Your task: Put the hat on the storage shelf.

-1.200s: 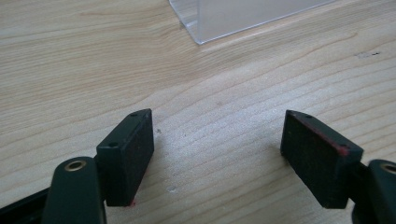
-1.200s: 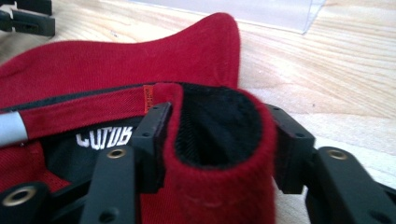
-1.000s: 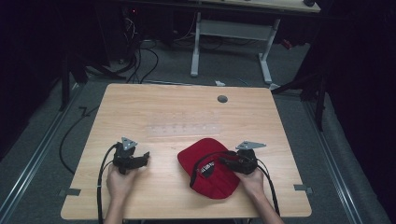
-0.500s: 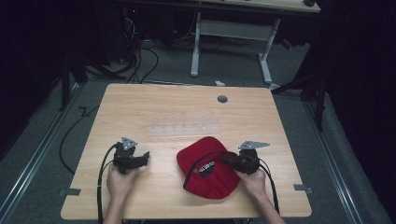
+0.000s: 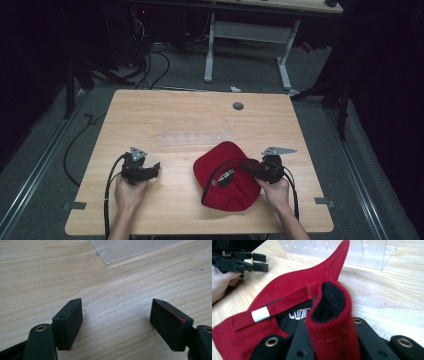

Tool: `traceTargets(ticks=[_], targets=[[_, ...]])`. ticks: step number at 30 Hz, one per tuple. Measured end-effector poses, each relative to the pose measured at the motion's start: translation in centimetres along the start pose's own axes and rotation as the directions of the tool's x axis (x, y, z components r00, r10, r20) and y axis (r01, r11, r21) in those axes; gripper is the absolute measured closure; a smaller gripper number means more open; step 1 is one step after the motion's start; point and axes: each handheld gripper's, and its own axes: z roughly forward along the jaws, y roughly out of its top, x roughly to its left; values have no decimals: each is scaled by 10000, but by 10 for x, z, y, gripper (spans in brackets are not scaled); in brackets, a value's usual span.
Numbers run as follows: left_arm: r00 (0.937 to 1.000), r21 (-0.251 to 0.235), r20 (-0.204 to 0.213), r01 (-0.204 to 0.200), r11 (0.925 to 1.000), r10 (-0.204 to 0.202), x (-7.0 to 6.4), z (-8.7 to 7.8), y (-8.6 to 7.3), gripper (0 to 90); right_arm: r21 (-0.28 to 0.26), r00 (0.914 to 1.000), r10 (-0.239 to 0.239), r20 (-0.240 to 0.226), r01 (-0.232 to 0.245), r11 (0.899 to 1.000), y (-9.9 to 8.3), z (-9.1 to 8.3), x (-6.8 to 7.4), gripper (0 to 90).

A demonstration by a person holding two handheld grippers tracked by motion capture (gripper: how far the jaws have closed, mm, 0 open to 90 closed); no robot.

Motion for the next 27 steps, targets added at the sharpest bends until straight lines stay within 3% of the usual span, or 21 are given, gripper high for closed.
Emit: traceTargets(ticks=[7,17,21,27], targets=[[9998,-12,100,-192,9998,192,-3,-2,-2,283,-130,10000,57,-76,-58,9999,5,-5,0,836],[9956,68,696,-635,9980,629,-19,-9,-6,286,-159,9995,284,-156,-286,9995,7,-10,-2,836],[9921,-80,1038,-701,9975,706,-27,-14,-5,280,-164,9990,411,-172,-414,9990,8,-12,-4,836],[9837,-398,1549,-861,9955,913,-40,-23,-5,279,-277,9996,243,-128,-247,9993,15,-16,-1,836]])
